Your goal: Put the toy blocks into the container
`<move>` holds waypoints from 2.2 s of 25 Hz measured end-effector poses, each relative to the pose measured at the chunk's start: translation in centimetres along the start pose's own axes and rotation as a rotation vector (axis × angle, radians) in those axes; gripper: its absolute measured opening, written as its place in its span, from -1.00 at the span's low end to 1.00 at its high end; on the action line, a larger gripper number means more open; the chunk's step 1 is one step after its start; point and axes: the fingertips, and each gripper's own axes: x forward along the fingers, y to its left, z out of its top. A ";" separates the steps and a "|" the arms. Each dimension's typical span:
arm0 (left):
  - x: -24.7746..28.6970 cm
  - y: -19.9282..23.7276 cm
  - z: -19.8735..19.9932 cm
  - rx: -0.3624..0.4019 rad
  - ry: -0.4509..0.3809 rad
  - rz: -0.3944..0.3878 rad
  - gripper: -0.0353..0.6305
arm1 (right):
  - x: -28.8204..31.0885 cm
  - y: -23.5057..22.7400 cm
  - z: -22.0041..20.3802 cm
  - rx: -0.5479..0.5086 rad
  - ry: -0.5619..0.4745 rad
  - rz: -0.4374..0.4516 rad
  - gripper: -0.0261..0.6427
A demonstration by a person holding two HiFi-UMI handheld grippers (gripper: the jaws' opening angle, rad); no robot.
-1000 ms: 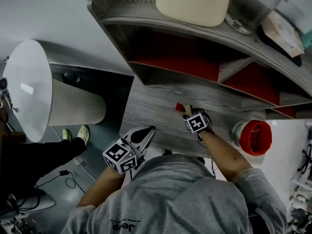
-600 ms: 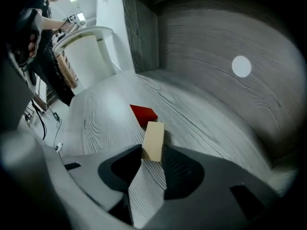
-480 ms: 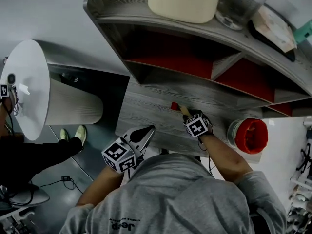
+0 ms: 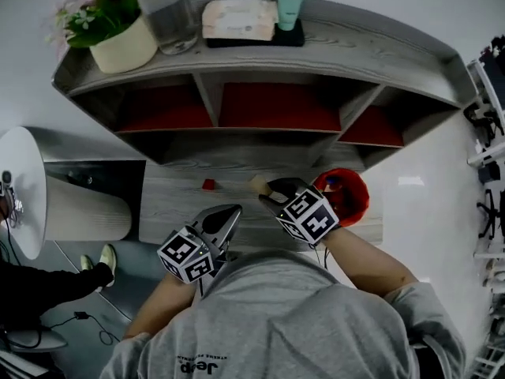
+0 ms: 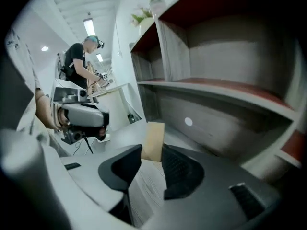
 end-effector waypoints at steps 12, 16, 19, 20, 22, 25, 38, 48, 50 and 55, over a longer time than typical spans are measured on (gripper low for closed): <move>15.5 -15.2 -0.6 0.092 0.005 -0.197 -0.85 | -16.7 -9.6 -12.5 -0.022 0.132 -0.146 -0.46; 16.7 -17.4 -1.0 0.100 0.020 -0.202 -0.85 | -17.7 -10.4 -14.4 -0.017 0.143 -0.152 -0.46; 16.7 -17.6 -1.0 0.104 0.020 -0.191 -0.85 | -17.5 -10.9 -14.2 -0.010 0.113 -0.166 -0.41; 16.5 -17.5 -0.9 0.104 0.018 -0.186 -0.85 | -17.5 -11.0 -14.0 -0.002 0.103 -0.164 -0.24; 16.0 -17.3 -0.7 0.102 0.011 -0.176 -0.85 | -17.4 -10.9 -13.5 0.015 0.089 -0.154 0.10; 14.6 -16.3 -0.4 0.096 -0.001 -0.155 -0.85 | -17.0 -10.2 -12.5 0.006 0.079 -0.148 0.11; -3.2 0.1 -0.4 0.002 -0.039 0.084 -0.85 | 2.2 3.0 -1.3 -0.199 0.035 0.071 0.02; -17.6 14.6 -2.7 -0.098 0.001 0.241 -0.85 | 25.9 5.4 -1.5 -0.440 0.231 0.029 -0.10; -18.8 15.5 -3.4 -0.126 -0.001 0.258 -0.85 | 28.6 4.9 -2.8 -0.478 0.278 0.018 -0.14; -19.9 16.2 -5.3 -0.181 0.008 0.280 -0.85 | 32.1 3.2 -5.1 -0.591 0.345 -0.022 -0.28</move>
